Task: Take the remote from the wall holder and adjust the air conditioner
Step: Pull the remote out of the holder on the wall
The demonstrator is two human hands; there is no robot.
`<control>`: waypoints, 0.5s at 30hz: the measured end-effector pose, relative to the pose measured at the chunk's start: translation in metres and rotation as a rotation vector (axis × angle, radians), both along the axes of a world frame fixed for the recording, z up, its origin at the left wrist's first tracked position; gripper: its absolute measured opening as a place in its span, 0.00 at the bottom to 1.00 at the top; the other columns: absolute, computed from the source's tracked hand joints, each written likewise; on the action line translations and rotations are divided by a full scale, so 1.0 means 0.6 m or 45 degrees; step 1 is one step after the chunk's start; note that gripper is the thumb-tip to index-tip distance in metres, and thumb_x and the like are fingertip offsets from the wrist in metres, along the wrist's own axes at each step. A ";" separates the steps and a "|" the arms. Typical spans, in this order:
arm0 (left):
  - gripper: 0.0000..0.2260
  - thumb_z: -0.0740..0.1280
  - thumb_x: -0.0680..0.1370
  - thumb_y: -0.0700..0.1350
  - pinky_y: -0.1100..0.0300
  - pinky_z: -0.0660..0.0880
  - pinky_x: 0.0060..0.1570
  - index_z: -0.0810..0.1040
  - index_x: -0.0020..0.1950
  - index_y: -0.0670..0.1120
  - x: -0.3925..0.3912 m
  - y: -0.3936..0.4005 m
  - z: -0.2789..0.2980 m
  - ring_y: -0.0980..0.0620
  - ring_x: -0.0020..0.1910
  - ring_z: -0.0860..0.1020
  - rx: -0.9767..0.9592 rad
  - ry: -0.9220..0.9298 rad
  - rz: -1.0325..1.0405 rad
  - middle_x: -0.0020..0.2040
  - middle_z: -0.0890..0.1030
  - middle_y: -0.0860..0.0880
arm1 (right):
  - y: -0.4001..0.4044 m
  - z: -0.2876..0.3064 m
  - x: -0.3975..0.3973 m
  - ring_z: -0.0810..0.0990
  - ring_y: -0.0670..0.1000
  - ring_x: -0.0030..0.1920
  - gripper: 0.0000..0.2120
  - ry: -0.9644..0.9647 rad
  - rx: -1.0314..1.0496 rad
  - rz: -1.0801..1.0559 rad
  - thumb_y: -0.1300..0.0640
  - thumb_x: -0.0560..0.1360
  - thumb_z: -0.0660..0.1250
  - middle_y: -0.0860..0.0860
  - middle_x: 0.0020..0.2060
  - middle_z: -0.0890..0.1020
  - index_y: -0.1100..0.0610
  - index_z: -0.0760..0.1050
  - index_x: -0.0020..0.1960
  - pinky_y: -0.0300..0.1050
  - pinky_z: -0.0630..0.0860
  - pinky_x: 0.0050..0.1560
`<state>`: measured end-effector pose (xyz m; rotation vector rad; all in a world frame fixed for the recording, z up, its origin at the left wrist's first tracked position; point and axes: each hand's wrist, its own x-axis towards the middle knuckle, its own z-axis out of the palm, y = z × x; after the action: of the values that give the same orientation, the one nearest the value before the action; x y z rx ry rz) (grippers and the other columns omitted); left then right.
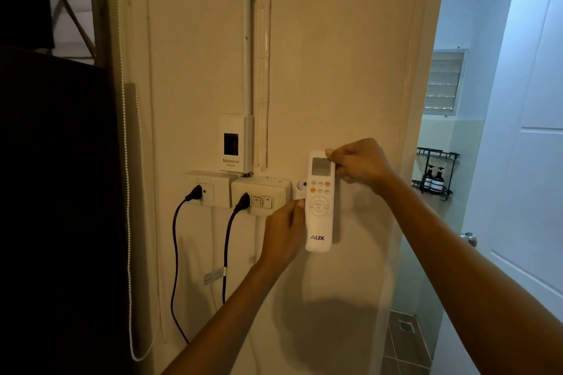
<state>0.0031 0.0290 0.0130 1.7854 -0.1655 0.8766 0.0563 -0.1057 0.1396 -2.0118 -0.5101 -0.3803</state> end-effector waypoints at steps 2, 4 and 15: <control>0.12 0.56 0.79 0.46 0.70 0.76 0.38 0.77 0.53 0.45 -0.011 0.000 0.009 0.53 0.45 0.80 -0.075 0.037 -0.077 0.48 0.80 0.50 | 0.003 -0.004 -0.005 0.79 0.49 0.32 0.11 0.015 0.006 0.023 0.46 0.70 0.69 0.48 0.28 0.83 0.51 0.81 0.33 0.54 0.81 0.45; 0.12 0.57 0.79 0.47 0.64 0.78 0.43 0.77 0.54 0.46 -0.023 0.001 0.013 0.52 0.48 0.80 -0.123 0.077 -0.143 0.50 0.80 0.50 | 0.003 -0.006 -0.010 0.79 0.48 0.31 0.11 0.034 0.004 0.049 0.45 0.70 0.68 0.47 0.27 0.83 0.49 0.80 0.32 0.52 0.80 0.44; 0.06 0.60 0.77 0.49 0.68 0.78 0.33 0.77 0.46 0.54 -0.133 -0.001 0.021 0.61 0.39 0.83 -0.174 0.201 -0.289 0.44 0.82 0.57 | -0.003 -0.024 -0.069 0.83 0.44 0.31 0.12 0.132 0.064 0.327 0.52 0.72 0.68 0.51 0.34 0.85 0.60 0.82 0.47 0.36 0.78 0.32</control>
<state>-0.0765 0.0283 0.0257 1.6619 -0.1971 0.5694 0.0148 -0.1076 0.1252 -1.8782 -0.6778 -0.1297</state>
